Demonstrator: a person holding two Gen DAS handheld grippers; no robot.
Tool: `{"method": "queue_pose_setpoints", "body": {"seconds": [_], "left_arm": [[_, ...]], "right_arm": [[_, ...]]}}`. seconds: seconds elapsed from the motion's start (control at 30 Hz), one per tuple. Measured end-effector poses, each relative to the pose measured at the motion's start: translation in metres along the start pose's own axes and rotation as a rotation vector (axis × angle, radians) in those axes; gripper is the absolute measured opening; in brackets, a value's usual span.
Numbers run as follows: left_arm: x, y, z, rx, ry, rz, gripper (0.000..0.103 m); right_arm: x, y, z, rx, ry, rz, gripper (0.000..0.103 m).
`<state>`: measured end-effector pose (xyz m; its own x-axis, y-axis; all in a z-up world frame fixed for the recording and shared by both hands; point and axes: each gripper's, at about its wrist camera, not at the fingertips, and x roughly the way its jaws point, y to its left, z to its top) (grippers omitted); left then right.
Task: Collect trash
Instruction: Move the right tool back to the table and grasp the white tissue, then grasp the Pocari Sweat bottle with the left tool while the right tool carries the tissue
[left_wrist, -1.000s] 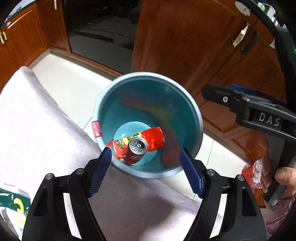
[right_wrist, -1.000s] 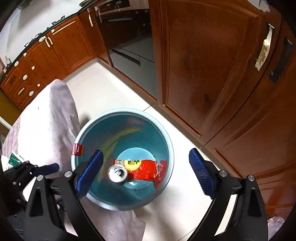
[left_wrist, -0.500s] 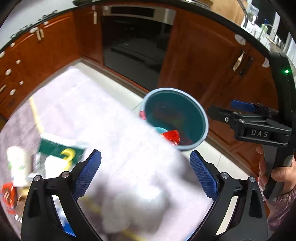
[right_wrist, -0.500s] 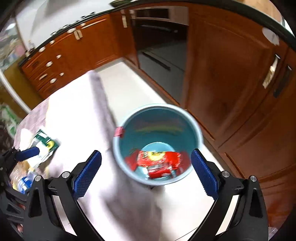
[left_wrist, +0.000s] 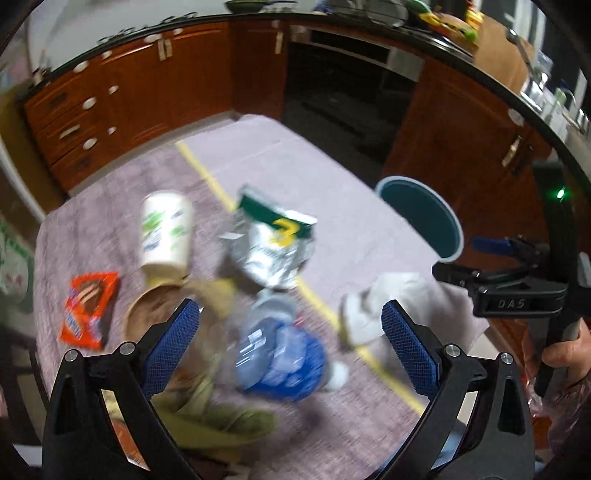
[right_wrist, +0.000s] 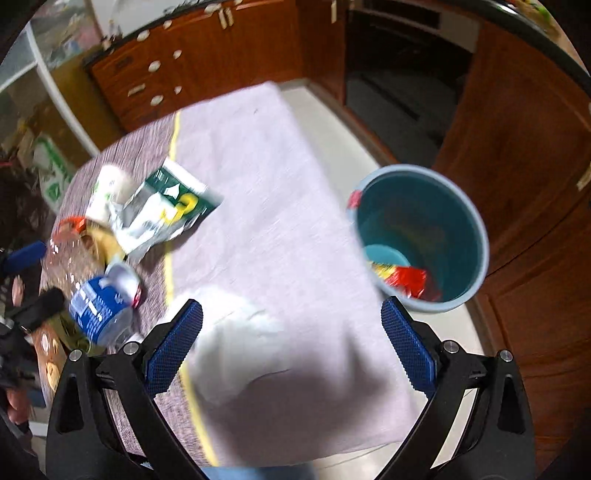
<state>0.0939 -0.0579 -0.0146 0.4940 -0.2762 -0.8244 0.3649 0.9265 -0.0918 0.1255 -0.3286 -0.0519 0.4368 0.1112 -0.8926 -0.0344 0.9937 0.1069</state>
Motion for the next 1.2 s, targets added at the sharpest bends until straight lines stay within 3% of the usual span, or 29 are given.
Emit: {"method": "queue_pose_setpoints", "body": {"seconds": [0.33,0.53,0.73,0.9,1.0,1.1,1.2], "left_arm": [[-0.013,0.057,-0.035,-0.118,-0.01,-0.037,0.099],[-0.008,0.067,-0.044,-0.167,-0.009,-0.07,0.099],[0.007,0.064,-0.048,-0.198,0.016,-0.105,0.099],[0.022,0.053,-0.043,-0.201,0.03,-0.108,0.099],[0.028,0.048,-0.041,-0.204,0.022,-0.1,0.099],[0.029,0.04,-0.038,-0.186,-0.002,-0.087,0.095],[0.031,0.029,-0.035,-0.139,-0.002,-0.07,0.072]], "right_arm": [[0.038,0.04,-0.014,0.026,0.105,-0.035,0.093],[0.057,0.052,-0.016,0.038,0.144,-0.07,0.093],[0.063,0.057,-0.019,0.05,0.146,-0.031,0.09],[0.062,0.053,-0.025,0.026,0.149,-0.001,0.021],[0.058,0.049,-0.027,0.016,0.141,0.031,0.011],[0.053,0.042,-0.028,0.01,0.133,0.038,0.009],[0.051,0.031,-0.027,0.017,0.128,0.035,0.009]]}}
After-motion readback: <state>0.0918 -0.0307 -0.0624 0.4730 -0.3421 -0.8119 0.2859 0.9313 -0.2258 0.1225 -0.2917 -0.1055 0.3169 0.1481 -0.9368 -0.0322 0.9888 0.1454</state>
